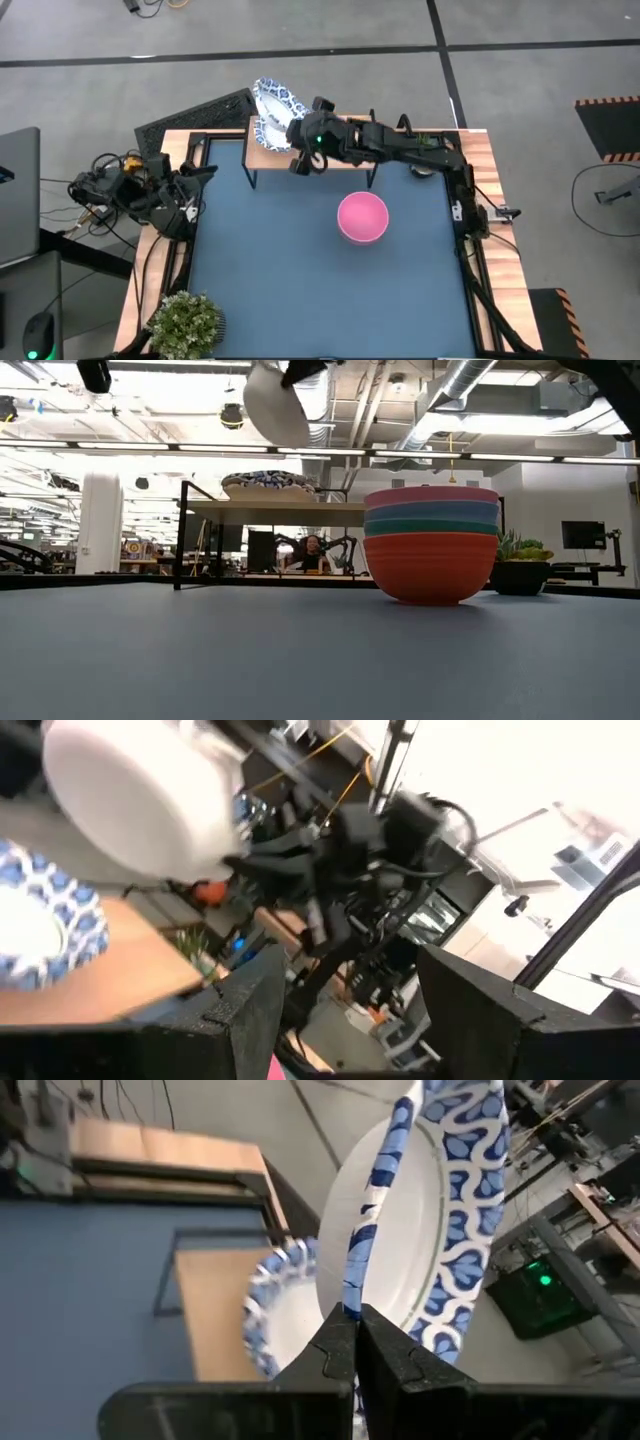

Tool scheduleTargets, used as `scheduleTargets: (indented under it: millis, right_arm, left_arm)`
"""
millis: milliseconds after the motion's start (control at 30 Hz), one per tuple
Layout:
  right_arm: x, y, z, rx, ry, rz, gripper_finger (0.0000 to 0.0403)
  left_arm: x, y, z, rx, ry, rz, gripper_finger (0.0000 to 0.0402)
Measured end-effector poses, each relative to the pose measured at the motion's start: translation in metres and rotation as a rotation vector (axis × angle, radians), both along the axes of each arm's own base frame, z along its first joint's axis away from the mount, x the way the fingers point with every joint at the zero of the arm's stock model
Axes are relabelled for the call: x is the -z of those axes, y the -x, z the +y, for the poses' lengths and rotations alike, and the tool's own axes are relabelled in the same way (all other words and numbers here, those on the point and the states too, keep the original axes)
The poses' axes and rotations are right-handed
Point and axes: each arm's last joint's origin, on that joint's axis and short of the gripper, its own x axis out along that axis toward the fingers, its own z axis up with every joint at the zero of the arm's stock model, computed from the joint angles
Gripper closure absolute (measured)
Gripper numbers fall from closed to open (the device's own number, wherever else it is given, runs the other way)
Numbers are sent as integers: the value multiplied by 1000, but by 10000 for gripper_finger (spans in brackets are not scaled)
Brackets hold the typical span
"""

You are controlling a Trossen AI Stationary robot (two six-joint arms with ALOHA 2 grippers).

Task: Place and stack bowls onto a shelf
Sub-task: Stack the white bowl on top of the white bowl on the shelf, then put the pink bowl on the shelf

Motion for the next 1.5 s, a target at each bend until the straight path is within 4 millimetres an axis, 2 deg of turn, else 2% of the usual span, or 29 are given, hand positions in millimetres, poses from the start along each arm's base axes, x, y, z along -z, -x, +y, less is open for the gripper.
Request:
scheduleTargets:
  millis: [133,200,333,433,833,900,1000,1200,1367,1500]
  right_arm:
    - [10,7,-20,-6,49,155,381]
    - [20,2,-30,-10,71,218,381]
    - [30,2,-48,-15,107,304,381]
    - [32,1,-52,-18,124,327,381]
    - [65,-17,-61,-103,151,451,354]
    - [71,-25,-59,-134,165,448,351]
    - [73,-24,-57,-169,166,481,343]
    - [75,-25,-57,-228,157,488,298]
    - [71,-26,-60,-232,156,442,234]
    - [60,-22,-54,-254,156,401,184]
  left_arm:
    - [-5,2,1,-52,-94,-14,188]
    - [-7,4,2,-79,-127,-20,188]
    - [-12,7,4,-137,-111,-53,188]
    - [-12,7,4,-144,-77,-59,188]
    - [-8,5,5,-188,-68,-8,188]
    - [-9,5,5,-187,-61,-16,188]
    - [-9,6,5,-202,-77,-6,188]
    - [-9,7,7,-276,-98,29,188]
    - [-10,9,10,-368,-29,31,188]
    - [-9,10,11,-406,-12,48,188]
